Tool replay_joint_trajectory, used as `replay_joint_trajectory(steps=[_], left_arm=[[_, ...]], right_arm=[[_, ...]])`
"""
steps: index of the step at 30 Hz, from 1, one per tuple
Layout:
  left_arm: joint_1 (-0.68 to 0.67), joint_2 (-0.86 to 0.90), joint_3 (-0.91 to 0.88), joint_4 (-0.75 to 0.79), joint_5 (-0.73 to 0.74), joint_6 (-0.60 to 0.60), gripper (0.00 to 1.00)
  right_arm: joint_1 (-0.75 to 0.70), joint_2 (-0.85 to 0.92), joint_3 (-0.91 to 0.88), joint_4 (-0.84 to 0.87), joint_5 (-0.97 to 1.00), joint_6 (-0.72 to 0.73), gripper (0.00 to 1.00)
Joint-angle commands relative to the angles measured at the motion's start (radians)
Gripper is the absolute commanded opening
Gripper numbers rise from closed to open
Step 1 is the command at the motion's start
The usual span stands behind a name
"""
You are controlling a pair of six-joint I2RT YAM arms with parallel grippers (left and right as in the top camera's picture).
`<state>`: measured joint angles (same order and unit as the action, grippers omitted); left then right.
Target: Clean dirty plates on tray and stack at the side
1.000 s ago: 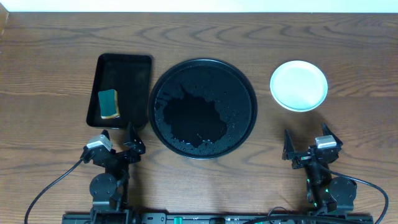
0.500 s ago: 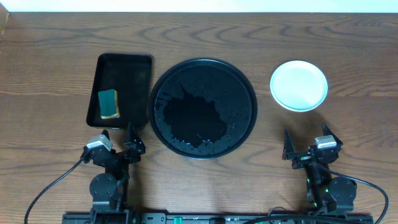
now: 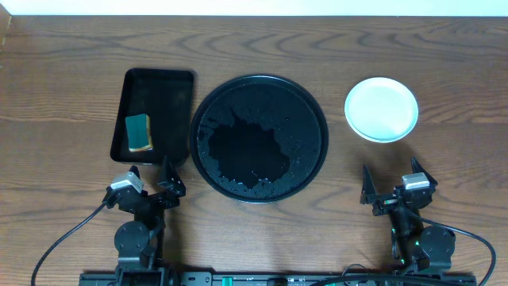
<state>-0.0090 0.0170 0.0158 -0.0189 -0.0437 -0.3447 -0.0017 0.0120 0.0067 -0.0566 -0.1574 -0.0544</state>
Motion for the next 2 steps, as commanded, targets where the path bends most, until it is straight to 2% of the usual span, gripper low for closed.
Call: replay_joint_trajectory(steps=[1, 2], left_arm=[[-0.003, 0.002, -0.012, -0.048, -0.040, -0.005, 0.86], [-0.003, 0.002, -0.012, -0.048, -0.040, -0.005, 0.86]], right_arm=[[-0.012, -0.006, -0.001, -0.004, -0.004, 0.016, 0.99], [-0.012, -0.006, -0.001, -0.004, -0.004, 0.016, 0.99]])
